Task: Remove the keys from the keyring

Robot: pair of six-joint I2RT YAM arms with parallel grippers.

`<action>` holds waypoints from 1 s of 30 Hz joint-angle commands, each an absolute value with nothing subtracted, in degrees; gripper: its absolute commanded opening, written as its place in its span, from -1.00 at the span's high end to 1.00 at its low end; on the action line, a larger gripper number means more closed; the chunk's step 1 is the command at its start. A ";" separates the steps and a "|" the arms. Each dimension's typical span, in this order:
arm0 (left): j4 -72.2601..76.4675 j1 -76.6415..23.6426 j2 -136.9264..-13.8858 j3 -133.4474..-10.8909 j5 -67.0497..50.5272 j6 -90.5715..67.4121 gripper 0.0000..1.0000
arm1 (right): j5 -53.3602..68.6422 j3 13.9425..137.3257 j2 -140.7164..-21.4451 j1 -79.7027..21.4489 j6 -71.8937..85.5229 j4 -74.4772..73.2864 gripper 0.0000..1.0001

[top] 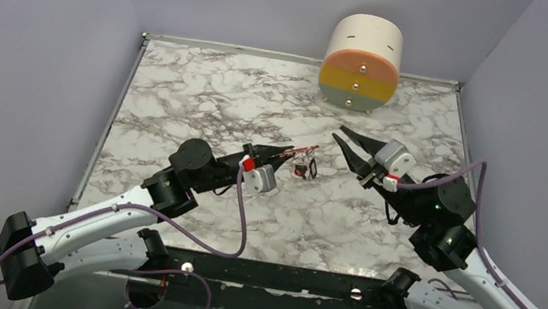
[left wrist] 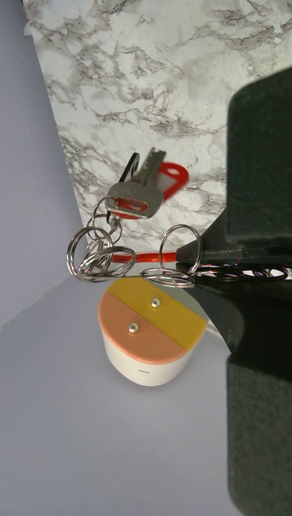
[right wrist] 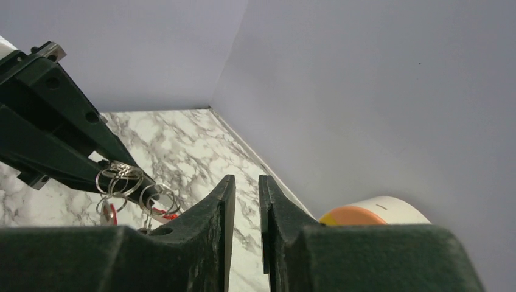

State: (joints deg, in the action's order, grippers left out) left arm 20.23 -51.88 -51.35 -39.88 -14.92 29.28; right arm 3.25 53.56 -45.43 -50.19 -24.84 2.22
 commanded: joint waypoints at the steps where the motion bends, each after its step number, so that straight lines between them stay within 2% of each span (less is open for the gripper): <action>1: 24.83 -52.05 -47.93 -38.82 -12.36 29.14 1.00 | 5.94 46.95 -40.42 -50.19 -20.59 12.02 0.55; 11: 28.77 -52.03 -48.98 -39.57 -6.70 22.80 1.00 | 14.23 38.81 -41.48 -50.25 -19.23 20.02 0.51; 16: 29.96 -52.08 -49.90 -39.97 -5.50 19.06 1.00 | 16.18 36.06 -39.88 -50.16 -19.23 25.52 0.71; 21: 30.88 -52.03 -51.26 -40.76 -2.27 14.40 1.00 | 19.08 36.66 -39.60 -50.19 -19.40 27.77 0.78; 25: 31.82 -52.04 -52.50 -41.36 -1.41 11.22 1.00 | 21.77 38.02 -41.39 -50.19 -18.52 29.27 0.97; 28: 32.85 -52.03 -52.88 -41.31 -1.67 10.18 1.00 | 23.92 38.85 -43.41 -50.25 -18.09 30.19 0.96; 30: 33.47 -52.05 -52.91 -41.22 -1.67 9.78 1.00 | 25.19 38.86 -44.54 -50.27 -17.66 31.43 0.86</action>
